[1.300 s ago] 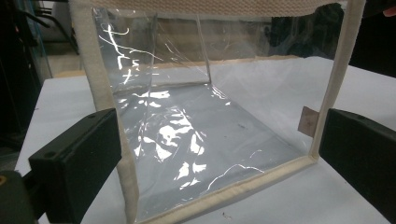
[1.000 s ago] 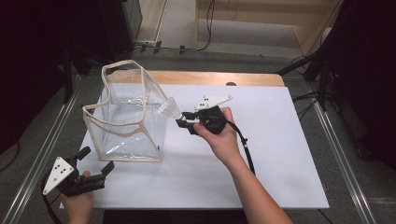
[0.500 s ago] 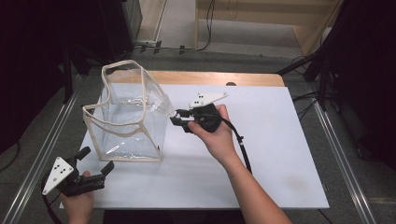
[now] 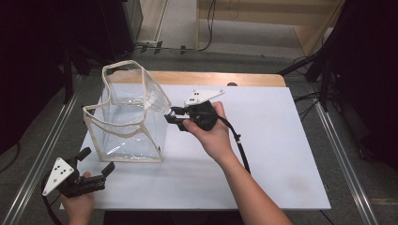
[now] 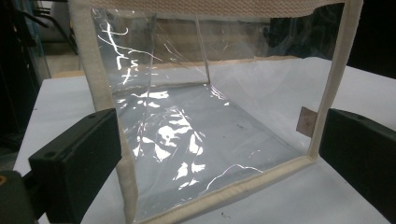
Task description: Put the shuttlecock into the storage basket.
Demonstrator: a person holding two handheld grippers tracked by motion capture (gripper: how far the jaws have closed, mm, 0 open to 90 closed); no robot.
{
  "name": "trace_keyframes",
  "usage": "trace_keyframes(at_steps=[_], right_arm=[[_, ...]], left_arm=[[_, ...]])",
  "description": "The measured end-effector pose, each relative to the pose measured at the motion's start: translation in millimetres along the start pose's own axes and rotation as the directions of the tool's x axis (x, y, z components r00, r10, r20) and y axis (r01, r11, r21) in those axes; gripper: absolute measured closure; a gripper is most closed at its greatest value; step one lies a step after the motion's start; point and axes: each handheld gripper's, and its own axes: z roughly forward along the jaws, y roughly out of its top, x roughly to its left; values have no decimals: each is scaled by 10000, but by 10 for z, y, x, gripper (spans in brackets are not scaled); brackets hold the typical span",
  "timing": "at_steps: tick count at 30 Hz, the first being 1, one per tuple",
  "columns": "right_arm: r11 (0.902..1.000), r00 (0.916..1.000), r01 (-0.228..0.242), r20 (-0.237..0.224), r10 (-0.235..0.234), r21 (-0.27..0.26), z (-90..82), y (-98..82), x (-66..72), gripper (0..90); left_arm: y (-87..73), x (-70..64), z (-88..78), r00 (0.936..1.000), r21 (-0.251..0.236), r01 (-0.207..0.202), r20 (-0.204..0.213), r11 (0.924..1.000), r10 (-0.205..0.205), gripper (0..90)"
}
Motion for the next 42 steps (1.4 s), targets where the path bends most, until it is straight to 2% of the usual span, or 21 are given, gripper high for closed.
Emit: trace_keyframes(at_steps=[18, 42], right_arm=[[9996, 9998, 121, -151, -125, -253, 44, 198, 90, 624], [9979, 9981, 417, -429, -438, -486, 199, 458, 255, 624]], left_arm=[[0, -2, -2, 10000, 0, 14, 26, 10000, -14, 0], [0, 0, -5, 10000, -2, 10, 40, 10000, -10, 0]])
